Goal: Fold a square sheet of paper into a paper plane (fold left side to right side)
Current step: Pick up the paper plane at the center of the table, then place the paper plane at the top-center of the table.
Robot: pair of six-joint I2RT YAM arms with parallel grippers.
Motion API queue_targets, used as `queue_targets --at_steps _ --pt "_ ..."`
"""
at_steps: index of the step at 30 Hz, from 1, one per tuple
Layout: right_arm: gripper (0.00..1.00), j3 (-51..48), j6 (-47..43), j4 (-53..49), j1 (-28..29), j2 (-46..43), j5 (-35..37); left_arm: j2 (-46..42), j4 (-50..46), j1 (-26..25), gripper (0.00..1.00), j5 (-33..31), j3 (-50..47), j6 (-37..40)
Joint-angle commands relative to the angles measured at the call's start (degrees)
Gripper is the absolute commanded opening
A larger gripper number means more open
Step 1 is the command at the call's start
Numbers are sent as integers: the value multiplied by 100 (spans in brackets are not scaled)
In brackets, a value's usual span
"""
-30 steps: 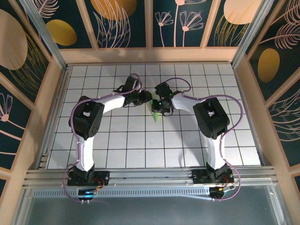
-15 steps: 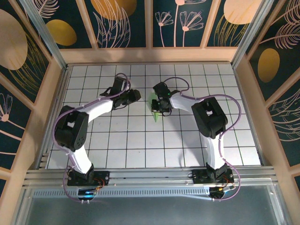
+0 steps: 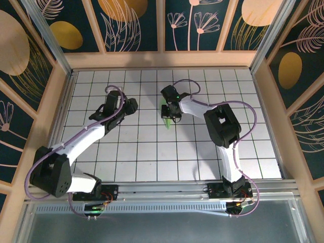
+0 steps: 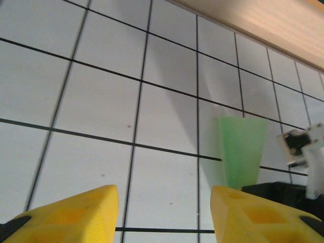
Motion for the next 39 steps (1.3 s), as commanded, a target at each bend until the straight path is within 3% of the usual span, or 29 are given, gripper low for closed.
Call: queue_targets --at_steps 1,6,12,17,36,39 --pt "1 682 -240 -594 -260 129 334 -484 -209 23 54 -569 -265 383" --pt "0 1668 -497 -1213 -485 612 581 -1215 11 23 58 -723 -804 627" --pt "0 2736 -808 -1802 -795 1334 730 -1920 510 23 73 -750 -1424 597" --pt "0 3070 -935 -1923 -914 1653 572 -2094 650 23 83 -822 -1568 566" --pt "2 3225 -1026 -1979 -1000 2101 395 -1751 684 24 87 -548 -1400 512" --pt "7 3217 -1019 -1964 -1000 2144 395 -1743 688 23 87 -539 -1391 514"
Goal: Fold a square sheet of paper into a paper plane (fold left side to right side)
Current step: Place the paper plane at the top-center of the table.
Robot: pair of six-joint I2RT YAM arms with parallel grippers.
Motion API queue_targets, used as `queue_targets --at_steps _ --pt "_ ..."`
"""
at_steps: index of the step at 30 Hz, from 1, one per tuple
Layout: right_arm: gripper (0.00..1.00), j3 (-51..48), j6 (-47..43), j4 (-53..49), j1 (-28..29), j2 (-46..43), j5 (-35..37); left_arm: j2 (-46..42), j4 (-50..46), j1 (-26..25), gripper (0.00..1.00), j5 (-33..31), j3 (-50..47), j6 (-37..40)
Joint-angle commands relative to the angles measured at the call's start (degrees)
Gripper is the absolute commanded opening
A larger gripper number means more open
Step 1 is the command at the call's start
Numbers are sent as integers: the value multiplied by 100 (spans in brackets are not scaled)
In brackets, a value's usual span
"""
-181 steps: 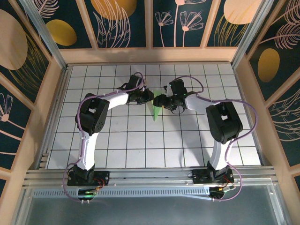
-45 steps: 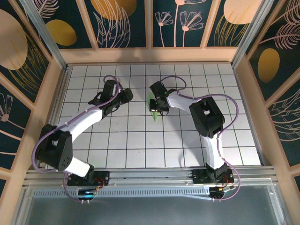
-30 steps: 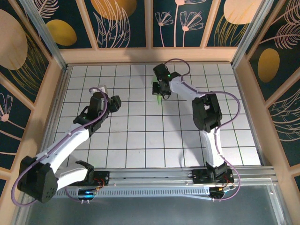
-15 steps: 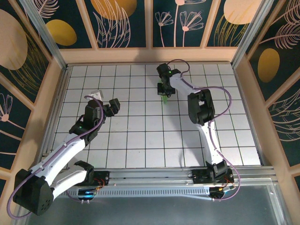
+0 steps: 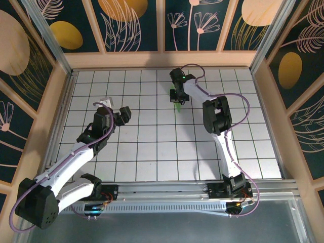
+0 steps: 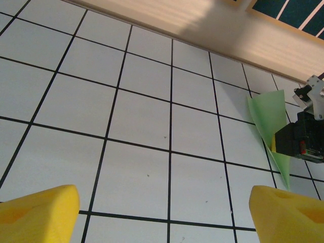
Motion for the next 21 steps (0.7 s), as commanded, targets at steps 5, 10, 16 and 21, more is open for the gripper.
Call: queue_targets --at_steps 5,10,16,21 --pt "20 80 -25 -199 -41 321 -22 59 115 23 87 77 130 -23" --pt "33 -75 60 -97 -16 202 98 72 117 24 87 69 159 -16" --pt "41 -217 115 22 15 19 127 98 98 23 87 52 181 -7" --pt "42 -238 97 13 37 -159 180 124 62 23 87 16 242 -5"
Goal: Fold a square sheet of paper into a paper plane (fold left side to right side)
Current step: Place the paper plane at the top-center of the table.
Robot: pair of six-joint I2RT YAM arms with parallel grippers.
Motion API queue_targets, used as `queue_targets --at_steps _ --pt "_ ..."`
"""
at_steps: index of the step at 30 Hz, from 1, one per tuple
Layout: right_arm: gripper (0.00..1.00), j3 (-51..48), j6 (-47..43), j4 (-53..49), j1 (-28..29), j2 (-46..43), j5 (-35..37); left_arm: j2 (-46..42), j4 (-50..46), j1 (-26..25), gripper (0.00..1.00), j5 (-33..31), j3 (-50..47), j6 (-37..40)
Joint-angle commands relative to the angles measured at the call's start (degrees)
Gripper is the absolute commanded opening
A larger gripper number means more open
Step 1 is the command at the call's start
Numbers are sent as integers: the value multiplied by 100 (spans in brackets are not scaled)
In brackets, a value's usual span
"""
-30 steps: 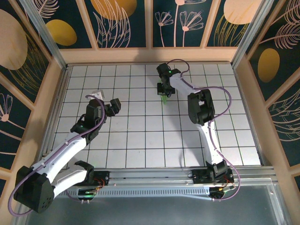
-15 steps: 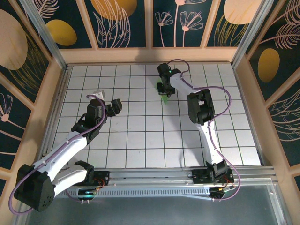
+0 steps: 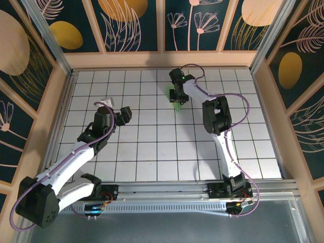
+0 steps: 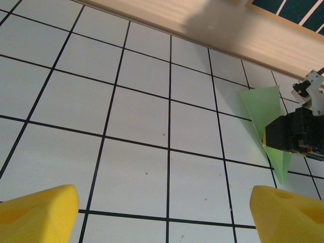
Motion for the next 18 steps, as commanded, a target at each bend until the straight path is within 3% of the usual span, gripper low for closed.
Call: queue_targets --at_steps 1,18 --pt "41 -187 78 -142 24 -188 162 52 64 24 87 -35 229 -7" --pt "38 -478 207 -25 89 -630 136 300 73 23 88 129 321 -61"
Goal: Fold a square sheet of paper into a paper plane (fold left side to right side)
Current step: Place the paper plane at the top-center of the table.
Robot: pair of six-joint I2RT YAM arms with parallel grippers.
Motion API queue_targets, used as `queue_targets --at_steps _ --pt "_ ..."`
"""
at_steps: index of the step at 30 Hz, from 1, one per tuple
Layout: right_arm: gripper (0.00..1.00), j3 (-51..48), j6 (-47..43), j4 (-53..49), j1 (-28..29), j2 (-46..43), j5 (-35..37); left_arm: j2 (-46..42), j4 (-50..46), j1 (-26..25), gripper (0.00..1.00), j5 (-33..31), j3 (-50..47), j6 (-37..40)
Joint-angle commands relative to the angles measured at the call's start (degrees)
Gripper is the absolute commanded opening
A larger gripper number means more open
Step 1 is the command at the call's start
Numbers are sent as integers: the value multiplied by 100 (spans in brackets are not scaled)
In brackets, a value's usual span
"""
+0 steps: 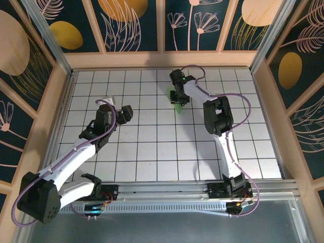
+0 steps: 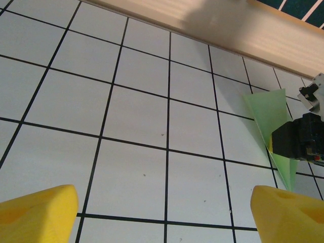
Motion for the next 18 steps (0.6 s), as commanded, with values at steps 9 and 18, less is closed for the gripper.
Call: queue_targets --at_steps 9,18 --pt "36 -102 418 -38 51 -393 68 43 92 24 88 126 142 -67" --pt "34 -143 594 -18 55 -410 -32 69 100 23 89 135 142 -71"
